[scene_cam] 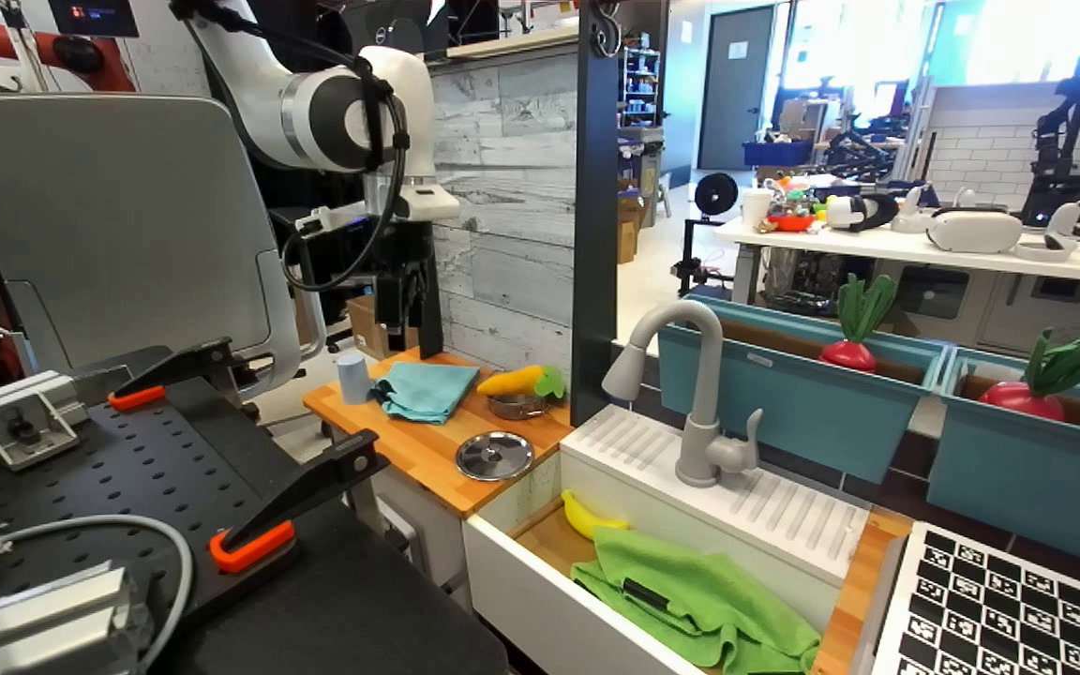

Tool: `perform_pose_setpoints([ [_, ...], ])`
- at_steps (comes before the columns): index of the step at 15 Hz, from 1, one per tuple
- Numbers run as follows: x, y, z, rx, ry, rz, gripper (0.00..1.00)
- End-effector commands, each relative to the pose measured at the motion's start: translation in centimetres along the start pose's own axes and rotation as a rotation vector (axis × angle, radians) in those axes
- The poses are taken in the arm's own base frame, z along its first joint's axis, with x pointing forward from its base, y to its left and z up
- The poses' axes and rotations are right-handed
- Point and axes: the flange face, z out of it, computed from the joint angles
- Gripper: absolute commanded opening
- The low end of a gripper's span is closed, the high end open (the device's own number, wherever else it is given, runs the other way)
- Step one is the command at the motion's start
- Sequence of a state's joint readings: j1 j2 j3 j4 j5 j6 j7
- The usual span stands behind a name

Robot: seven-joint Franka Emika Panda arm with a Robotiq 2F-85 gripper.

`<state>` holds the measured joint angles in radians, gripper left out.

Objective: Move the blue cloth

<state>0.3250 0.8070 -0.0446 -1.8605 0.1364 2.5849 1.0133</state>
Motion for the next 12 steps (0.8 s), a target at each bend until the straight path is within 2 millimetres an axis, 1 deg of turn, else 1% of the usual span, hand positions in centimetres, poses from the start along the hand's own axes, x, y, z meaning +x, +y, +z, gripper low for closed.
perform_pose_setpoints([
  [1, -0.1, -0.3, 0.2, -0.006, 0.014, 0.023, 1.00],
  [4, -0.4, -1.1, 1.3, -0.013, 0.025, 0.037, 1.00],
  [8, -0.6, -1.6, 2.5, -0.014, 0.021, 0.059, 1.00],
  [12, 0.0, -2.9, 4.9, -0.024, 0.018, 0.057, 1.00],
])
